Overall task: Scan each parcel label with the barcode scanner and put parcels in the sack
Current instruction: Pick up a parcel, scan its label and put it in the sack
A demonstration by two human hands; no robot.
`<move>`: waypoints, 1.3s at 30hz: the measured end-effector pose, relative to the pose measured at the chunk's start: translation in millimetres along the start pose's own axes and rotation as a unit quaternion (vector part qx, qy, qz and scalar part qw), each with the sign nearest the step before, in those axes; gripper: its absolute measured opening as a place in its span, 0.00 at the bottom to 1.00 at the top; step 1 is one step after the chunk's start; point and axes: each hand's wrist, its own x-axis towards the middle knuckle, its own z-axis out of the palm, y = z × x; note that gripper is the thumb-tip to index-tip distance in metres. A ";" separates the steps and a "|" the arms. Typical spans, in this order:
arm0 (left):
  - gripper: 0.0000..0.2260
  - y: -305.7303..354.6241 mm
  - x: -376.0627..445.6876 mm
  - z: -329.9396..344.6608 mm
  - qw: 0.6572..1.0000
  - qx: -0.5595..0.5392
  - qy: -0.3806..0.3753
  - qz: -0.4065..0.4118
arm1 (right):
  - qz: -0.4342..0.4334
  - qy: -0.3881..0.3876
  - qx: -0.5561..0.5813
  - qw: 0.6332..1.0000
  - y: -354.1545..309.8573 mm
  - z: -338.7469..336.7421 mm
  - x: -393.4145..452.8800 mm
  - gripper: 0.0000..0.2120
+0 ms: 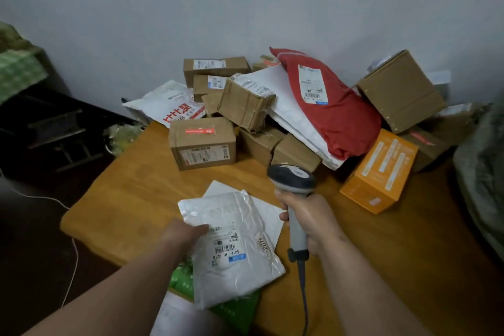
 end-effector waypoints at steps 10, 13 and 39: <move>0.09 -31.2 -1.2 11.7 0.987 -0.126 -0.092 -0.028 | 0.109 -0.017 -0.012 0.994 70.7 39.0 -5.8 0.29; 0.12 -33.8 1.3 12.5 0.966 -0.205 -0.155 -0.023 | 0.116 -0.015 0.011 0.993 80.4 54.8 -14.1 0.22; 0.06 62.8 -53.8 -67.3 0.899 -0.307 -0.217 0.226 | -0.149 0.044 -0.031 0.987 6.8 74.9 -152.9 0.07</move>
